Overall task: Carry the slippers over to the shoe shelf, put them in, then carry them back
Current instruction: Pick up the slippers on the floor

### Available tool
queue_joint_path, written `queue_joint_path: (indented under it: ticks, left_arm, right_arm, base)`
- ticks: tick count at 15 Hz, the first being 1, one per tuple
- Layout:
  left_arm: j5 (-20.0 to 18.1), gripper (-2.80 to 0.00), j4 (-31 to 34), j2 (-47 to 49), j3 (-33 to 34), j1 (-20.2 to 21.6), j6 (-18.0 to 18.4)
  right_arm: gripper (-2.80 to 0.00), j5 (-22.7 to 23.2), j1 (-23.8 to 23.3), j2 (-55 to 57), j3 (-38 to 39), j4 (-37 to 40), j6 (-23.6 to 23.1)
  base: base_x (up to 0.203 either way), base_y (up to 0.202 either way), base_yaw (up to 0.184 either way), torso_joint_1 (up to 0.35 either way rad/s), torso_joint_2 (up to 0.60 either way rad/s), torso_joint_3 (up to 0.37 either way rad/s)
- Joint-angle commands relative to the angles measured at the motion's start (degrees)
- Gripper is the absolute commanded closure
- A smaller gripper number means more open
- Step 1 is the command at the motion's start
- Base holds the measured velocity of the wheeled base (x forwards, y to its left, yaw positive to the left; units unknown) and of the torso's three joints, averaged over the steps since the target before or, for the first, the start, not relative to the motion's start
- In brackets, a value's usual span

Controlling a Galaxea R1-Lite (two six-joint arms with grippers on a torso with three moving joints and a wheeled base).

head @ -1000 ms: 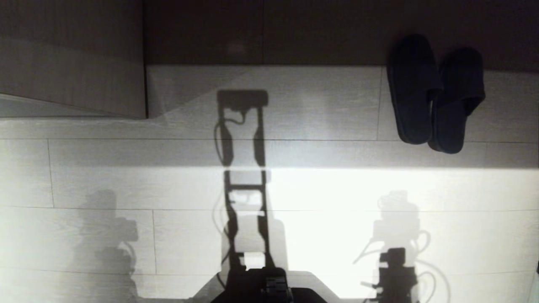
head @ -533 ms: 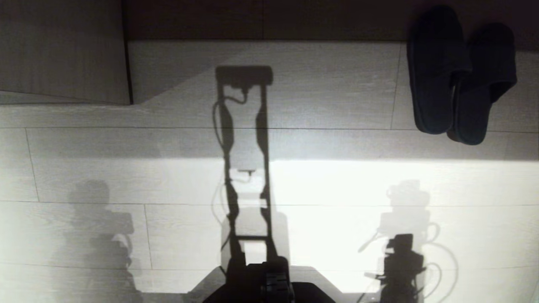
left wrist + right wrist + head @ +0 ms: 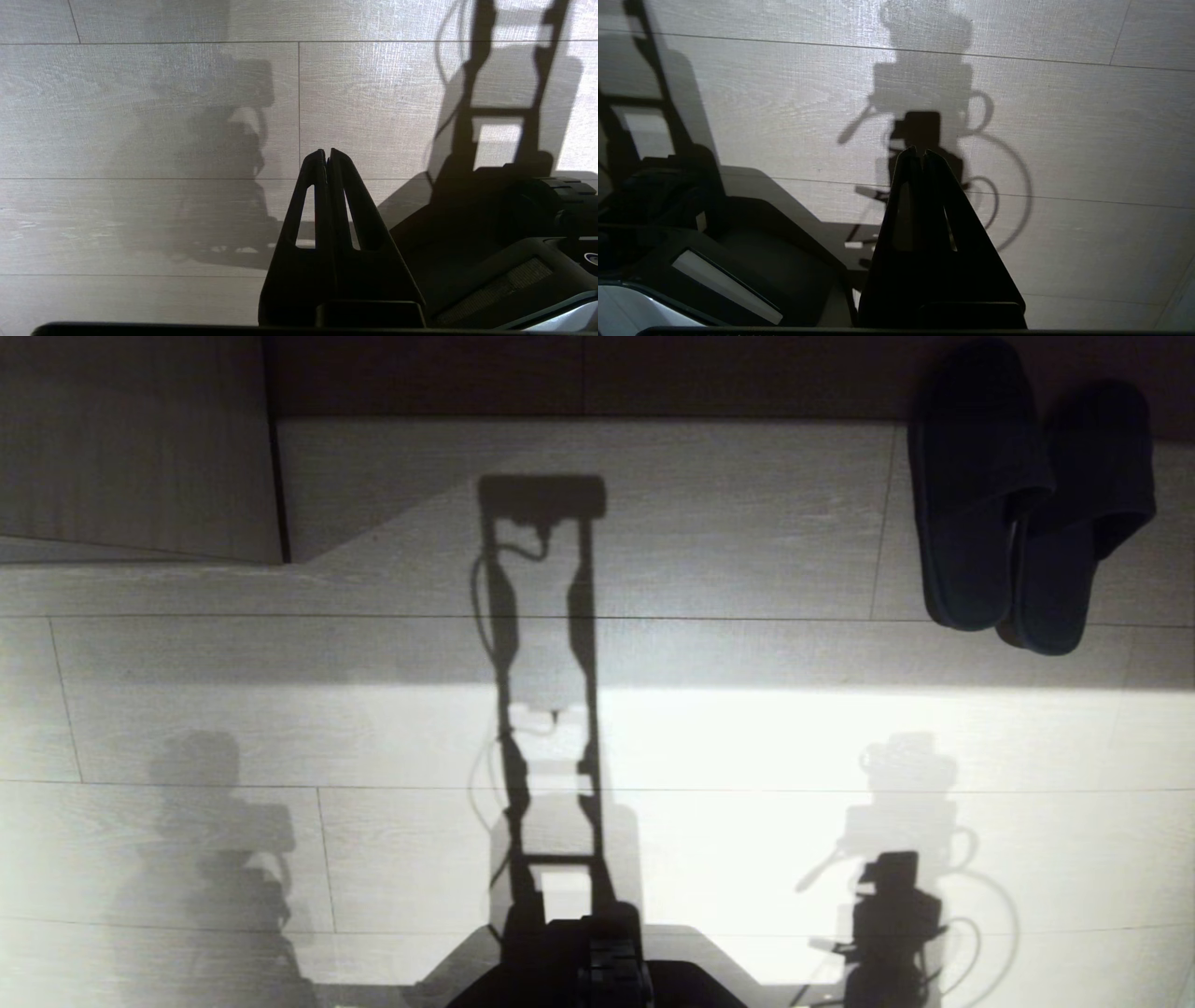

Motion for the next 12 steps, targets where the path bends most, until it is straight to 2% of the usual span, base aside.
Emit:
queue_joint_path:
  ticks: [1,12]
  left_arm:
    - [0.0,0.00,0.0,0.0,0.0,0.0,-0.1]
    - [0.0,0.00,0.0,-0.1,0.0,0.0,-0.1]
  right_arm:
    - [0.00,0.0,0.0,0.0,0.0,0.0,0.0]
    - [0.00,0.0,0.0,0.0,0.0,0.0,0.0]
  base:
    - [0.000,0.000,0.000,0.000,0.00,0.000]
    - [0.000,0.000,0.000,0.000,0.00,0.000]
